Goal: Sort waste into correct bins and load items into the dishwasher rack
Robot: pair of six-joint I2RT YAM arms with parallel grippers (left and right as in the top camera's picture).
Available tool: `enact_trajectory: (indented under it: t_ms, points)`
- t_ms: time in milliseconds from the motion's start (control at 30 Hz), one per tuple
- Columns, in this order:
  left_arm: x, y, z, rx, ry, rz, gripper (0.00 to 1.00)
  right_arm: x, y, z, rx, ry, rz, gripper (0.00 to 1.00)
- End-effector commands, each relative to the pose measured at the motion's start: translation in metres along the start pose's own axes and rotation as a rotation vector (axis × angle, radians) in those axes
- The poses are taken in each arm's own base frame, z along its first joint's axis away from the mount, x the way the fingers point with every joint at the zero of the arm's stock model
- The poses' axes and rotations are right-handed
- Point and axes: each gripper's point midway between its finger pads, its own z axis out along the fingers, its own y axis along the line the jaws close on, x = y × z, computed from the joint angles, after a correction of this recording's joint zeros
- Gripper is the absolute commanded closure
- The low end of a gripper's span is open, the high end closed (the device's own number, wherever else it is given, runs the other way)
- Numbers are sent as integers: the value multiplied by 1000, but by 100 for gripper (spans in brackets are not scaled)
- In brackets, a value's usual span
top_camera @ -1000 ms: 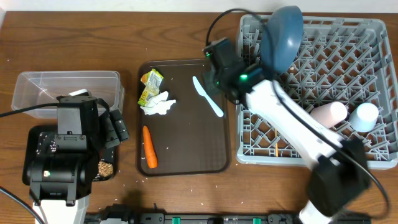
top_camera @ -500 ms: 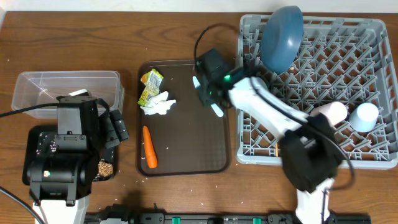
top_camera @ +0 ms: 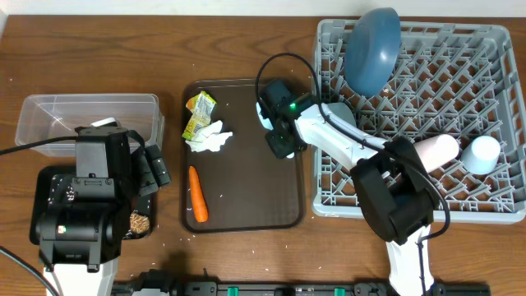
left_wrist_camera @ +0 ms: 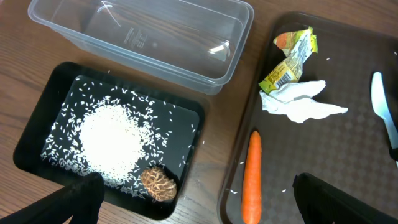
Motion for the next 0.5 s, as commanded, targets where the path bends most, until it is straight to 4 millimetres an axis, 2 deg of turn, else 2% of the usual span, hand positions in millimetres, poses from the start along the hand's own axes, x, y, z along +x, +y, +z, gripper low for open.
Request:
enact_trajectory:
  t_ms: [0, 233, 467]
  points:
    - [-4, 3, -3, -13, -15, -9, 2, 9, 7, 6, -38, 40, -24, 99]
    - [-4, 3, -3, -13, -15, -9, 2, 6, 8, 1, -39, 34, -28, 99]
    - [-4, 3, -3, -13, -15, -9, 2, -8, 10, -24, -41, 11, -32, 99]
